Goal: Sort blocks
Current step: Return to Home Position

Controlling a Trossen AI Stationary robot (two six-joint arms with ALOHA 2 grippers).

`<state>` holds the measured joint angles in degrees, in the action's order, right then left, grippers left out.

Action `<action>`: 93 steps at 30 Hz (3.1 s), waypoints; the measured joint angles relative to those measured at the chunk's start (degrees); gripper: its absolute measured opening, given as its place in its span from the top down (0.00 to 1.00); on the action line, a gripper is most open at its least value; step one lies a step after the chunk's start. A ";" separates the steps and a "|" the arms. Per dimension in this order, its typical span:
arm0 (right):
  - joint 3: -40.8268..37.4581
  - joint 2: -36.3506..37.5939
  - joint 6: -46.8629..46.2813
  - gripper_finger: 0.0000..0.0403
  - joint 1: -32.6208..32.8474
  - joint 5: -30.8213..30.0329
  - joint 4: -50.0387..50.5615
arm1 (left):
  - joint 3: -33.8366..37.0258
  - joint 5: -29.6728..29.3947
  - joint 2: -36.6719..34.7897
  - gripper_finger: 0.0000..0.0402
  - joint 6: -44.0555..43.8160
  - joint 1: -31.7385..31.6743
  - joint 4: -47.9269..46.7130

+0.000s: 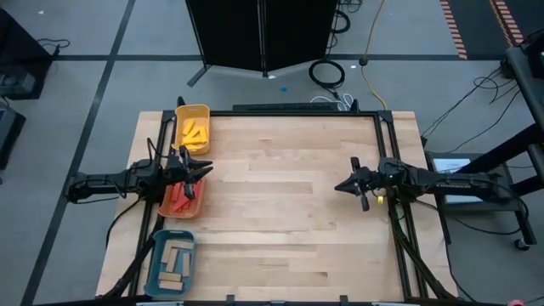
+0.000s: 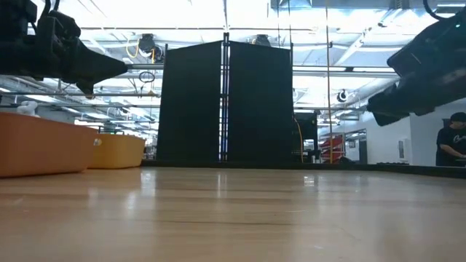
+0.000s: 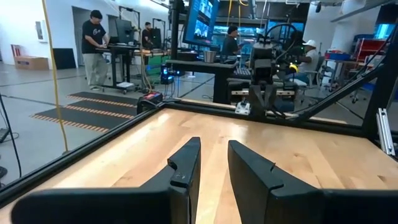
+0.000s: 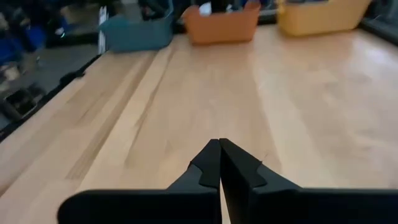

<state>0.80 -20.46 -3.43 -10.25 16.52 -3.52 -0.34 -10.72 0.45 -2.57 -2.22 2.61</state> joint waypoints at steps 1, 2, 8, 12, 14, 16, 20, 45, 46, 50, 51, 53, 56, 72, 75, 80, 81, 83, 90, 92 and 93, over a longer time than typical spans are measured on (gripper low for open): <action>0.02 0.99 0.12 1.00 -0.33 -0.37 0.25 | 0.00 0.02 0.00 0.81 0.00 0.00 0.00; 0.02 1.78 -0.34 1.00 -0.48 -1.83 0.27 | 0.00 0.05 0.00 0.81 0.00 0.00 0.00; 0.04 2.29 -5.16 1.00 -0.63 -6.16 1.07 | 0.02 0.13 0.00 0.81 0.00 0.00 -0.02; 0.04 2.13 -6.25 1.00 -0.63 -6.17 1.07 | 0.02 0.15 0.00 0.81 -0.02 0.00 -0.02; 0.04 2.13 -6.28 1.00 -0.63 -6.17 1.07 | 0.02 0.15 0.00 0.81 -0.02 0.00 -0.02; 0.04 2.14 -6.36 1.00 -0.63 -6.17 1.07 | 0.02 0.15 0.00 0.81 -0.02 0.00 -0.04; 0.04 2.13 -6.38 1.00 -0.60 -6.17 1.09 | 0.02 0.17 0.00 0.81 -0.02 0.00 -0.03; 0.04 2.13 -6.39 1.00 -0.60 -6.22 1.11 | 0.04 0.17 0.00 0.81 -0.02 0.00 -0.07; 0.04 2.13 -6.39 1.00 -0.60 -6.22 1.11 | 0.04 0.17 0.00 0.81 -0.02 0.00 -0.05; 0.04 2.13 -6.39 1.00 -0.60 -6.22 1.11 | 0.04 0.17 0.00 0.81 -0.02 0.00 -0.07; 0.04 2.13 -6.39 1.00 -0.60 -6.22 1.11 | 0.05 0.17 0.00 0.81 -0.02 0.00 -0.07; 0.04 2.13 -6.39 1.00 -0.60 -6.22 1.11 | 0.07 0.17 0.00 0.81 -0.02 0.00 -0.07; 0.04 2.11 -6.39 1.00 -0.60 -6.22 1.11 | 0.07 0.17 0.00 0.81 -0.02 0.00 -0.07; 0.04 2.11 -6.39 1.00 -0.58 -6.22 1.11 | 0.07 0.17 0.00 0.81 -0.02 0.00 -0.07; 0.04 2.11 -6.39 1.00 -0.58 -6.22 1.11 | 0.07 0.17 0.00 0.81 -0.02 -0.02 -0.07; 0.04 2.11 -6.39 1.00 -0.58 -6.22 1.11 | 0.07 0.17 0.00 0.81 -0.02 0.00 -0.07; 0.04 2.11 -6.39 1.00 -0.58 -6.22 1.11 | 0.07 0.17 0.00 0.81 -0.02 -0.02 -0.07; 0.04 2.12 -6.39 1.00 -0.59 -6.22 1.11 | 0.07 0.17 0.00 0.81 -0.02 -0.01 -0.07; 0.04 2.11 -6.39 1.00 -0.58 -6.22 1.11 | 0.07 0.17 0.01 0.81 -0.02 -0.02 -0.07; 0.04 2.11 -6.38 1.00 -0.58 -6.22 1.11 | 0.07 0.17 0.02 0.81 -0.02 0.00 -0.07; 0.04 2.11 -6.39 1.00 -0.58 -6.22 1.11 | 0.07 0.17 0.00 0.81 -0.02 -0.01 -0.07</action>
<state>0.84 -18.35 -9.82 -10.83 10.31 -2.42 -0.27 -10.55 0.45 -2.59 -2.22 2.55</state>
